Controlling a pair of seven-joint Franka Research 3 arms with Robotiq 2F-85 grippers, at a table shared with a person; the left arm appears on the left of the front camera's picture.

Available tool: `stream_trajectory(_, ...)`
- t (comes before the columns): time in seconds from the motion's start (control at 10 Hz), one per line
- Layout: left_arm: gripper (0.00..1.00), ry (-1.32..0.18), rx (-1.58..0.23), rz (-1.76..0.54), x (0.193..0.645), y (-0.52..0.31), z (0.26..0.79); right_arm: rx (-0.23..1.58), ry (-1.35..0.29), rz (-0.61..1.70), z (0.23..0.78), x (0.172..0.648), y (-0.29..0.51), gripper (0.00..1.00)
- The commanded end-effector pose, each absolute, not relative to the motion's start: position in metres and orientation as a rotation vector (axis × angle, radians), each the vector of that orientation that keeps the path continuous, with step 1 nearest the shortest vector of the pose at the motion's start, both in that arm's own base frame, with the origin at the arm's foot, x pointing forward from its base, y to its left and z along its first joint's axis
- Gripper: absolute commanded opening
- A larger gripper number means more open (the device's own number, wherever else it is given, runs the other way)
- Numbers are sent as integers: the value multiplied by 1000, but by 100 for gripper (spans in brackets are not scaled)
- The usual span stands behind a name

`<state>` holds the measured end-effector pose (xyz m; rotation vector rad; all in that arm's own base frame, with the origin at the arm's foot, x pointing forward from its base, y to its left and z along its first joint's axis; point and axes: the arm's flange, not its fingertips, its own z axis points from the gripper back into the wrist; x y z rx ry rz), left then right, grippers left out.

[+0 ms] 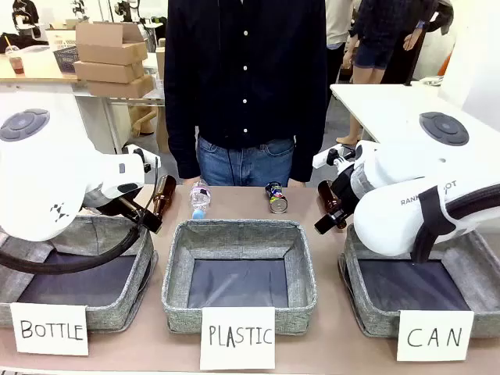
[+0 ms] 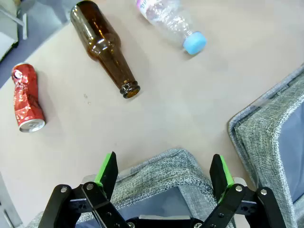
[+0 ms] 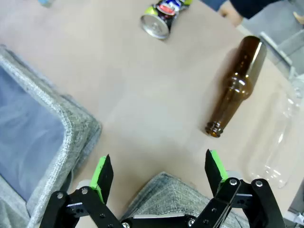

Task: Sort the can waste into the basket.
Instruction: Pick up the can waste from the table and place it in the right Fabric basket.

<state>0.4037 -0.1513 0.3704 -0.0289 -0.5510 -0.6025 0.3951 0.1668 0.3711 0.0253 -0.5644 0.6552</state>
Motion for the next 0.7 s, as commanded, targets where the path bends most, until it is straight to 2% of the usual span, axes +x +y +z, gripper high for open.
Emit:
stream_trajectory(0.0, 100, -551, -29, -603, 404, -151, 370, 25, -565, 655, 371, 395, 167, 100)
stream_trajectory(0.6, 100, -551, -29, -603, 404, -151, 370, 25, -565, 655, 371, 395, 167, 100)
